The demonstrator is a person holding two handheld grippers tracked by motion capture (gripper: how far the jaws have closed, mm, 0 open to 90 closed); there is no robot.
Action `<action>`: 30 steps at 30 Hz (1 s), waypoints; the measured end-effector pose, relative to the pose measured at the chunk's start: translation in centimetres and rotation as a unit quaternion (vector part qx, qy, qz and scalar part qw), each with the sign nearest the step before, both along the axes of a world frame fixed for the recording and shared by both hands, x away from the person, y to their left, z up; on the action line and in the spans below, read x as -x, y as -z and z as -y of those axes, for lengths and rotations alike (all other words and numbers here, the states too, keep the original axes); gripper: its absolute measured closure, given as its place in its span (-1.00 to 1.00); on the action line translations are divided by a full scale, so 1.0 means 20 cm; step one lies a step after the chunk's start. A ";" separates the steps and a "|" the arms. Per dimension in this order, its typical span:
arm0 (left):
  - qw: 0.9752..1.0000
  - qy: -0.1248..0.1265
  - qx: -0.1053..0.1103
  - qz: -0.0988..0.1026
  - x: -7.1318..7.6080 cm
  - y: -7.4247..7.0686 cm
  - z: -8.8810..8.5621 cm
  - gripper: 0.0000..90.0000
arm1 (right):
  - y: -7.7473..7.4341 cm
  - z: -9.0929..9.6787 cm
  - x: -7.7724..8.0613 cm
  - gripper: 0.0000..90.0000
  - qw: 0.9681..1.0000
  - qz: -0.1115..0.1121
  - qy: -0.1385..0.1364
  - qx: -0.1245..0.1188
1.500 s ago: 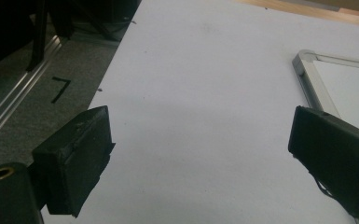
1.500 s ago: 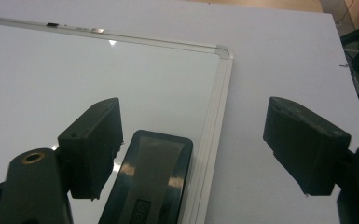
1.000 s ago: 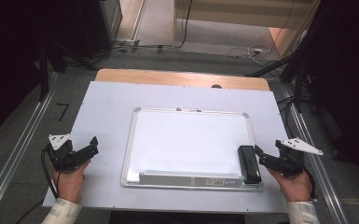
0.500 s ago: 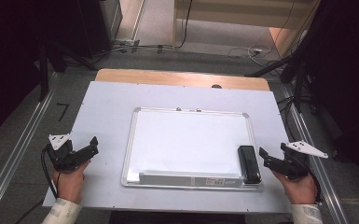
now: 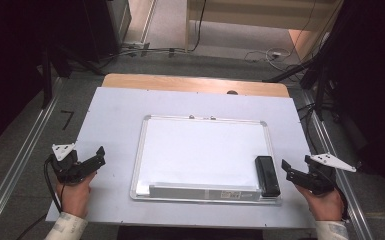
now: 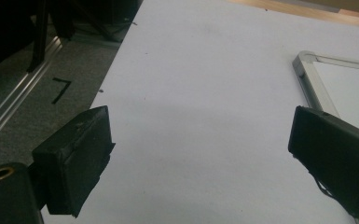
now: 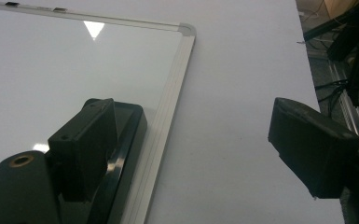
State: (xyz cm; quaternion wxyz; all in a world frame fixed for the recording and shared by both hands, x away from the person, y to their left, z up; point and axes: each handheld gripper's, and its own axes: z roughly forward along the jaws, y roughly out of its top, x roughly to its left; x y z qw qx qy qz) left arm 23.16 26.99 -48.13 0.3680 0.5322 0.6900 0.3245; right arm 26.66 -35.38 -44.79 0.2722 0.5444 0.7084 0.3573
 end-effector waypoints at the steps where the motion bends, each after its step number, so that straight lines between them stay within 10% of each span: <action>1: 1.000 0.000 0.000 0.000 0.00 0.00 0.00 -0.86 | 0.00 0.00 0.00 -0.68 1.000 0.000 0.001 0.000; 30: 1.000 0.000 0.000 0.000 0.00 0.00 0.00 -0.86 | 0.02 0.09 0.03 -0.68 1.000 -0.001 0.024 0.003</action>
